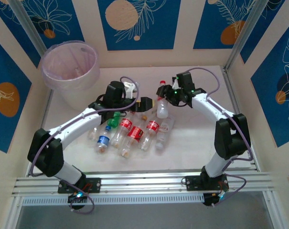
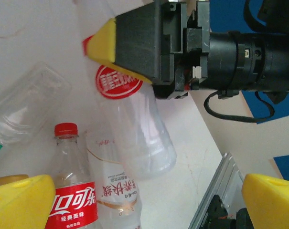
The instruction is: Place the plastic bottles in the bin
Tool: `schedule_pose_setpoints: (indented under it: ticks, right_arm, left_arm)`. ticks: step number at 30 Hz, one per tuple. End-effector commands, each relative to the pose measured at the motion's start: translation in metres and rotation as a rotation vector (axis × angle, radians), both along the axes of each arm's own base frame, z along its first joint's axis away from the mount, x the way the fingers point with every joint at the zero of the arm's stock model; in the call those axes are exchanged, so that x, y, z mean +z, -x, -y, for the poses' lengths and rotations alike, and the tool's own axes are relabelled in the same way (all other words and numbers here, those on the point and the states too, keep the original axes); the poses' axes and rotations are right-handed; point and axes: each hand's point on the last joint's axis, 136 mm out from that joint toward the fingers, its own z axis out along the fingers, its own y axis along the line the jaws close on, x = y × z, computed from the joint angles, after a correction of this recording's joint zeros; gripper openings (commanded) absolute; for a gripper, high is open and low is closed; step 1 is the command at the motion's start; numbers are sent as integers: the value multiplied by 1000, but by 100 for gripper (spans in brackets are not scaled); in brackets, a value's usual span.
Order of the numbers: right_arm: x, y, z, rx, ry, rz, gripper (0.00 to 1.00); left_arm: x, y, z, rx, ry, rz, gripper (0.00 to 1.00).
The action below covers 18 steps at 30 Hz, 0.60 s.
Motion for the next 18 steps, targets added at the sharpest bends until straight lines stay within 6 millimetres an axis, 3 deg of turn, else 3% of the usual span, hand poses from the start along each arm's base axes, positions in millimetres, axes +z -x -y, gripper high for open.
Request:
schedule_pose_setpoints:
  ticks: [1, 9, 18]
  right_arm:
    - [29, 7, -16, 37, -142, 42, 57]
    - [39, 21, -35, 77, -244, 41, 57]
    - [45, 30, -52, 108, -285, 47, 57]
  left_arm:
    - [12, 5, 22, -68, 22, 28, 100]
    - [-11, -3, 44, -66, 42, -23, 99]
    - [-22, -14, 49, -31, 53, -46, 84]
